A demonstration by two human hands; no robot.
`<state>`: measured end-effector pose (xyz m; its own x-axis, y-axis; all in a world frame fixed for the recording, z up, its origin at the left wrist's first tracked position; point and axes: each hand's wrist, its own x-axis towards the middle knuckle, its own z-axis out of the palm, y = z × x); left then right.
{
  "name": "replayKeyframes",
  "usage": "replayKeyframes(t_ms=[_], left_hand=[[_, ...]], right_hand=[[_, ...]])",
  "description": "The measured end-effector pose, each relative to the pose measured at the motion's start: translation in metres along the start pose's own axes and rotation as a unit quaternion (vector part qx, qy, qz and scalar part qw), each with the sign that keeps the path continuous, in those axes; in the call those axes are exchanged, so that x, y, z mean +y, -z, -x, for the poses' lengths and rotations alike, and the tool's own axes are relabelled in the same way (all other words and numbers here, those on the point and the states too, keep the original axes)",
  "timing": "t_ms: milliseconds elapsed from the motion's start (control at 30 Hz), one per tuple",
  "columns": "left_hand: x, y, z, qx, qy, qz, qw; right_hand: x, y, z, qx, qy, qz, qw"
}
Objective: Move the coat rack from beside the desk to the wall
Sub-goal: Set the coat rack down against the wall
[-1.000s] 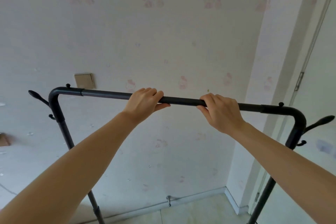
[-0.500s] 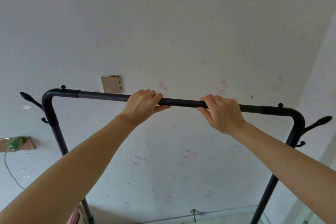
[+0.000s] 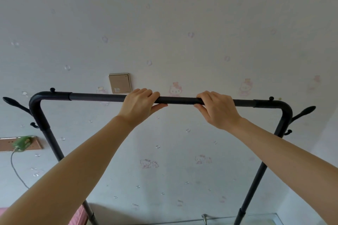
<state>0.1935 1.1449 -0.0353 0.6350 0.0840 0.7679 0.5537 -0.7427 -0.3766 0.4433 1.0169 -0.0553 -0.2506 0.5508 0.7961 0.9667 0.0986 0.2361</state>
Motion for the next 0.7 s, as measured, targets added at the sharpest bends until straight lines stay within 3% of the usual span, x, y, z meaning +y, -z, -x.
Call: replayKeyframes(t_ms=[300,700], left_hand=[[-0.013,-0.016,-0.002,0.009,0.025,-0.031,0.999],[0.002,-0.028,-0.016,-0.024,0.024,-0.006,0.999]], right_hand=[[0.015,-0.032,-0.021,0.006,0.021,-0.027,0.999],[0.031,-0.026,-0.006,-0.006,0.003,-0.033,0.999]])
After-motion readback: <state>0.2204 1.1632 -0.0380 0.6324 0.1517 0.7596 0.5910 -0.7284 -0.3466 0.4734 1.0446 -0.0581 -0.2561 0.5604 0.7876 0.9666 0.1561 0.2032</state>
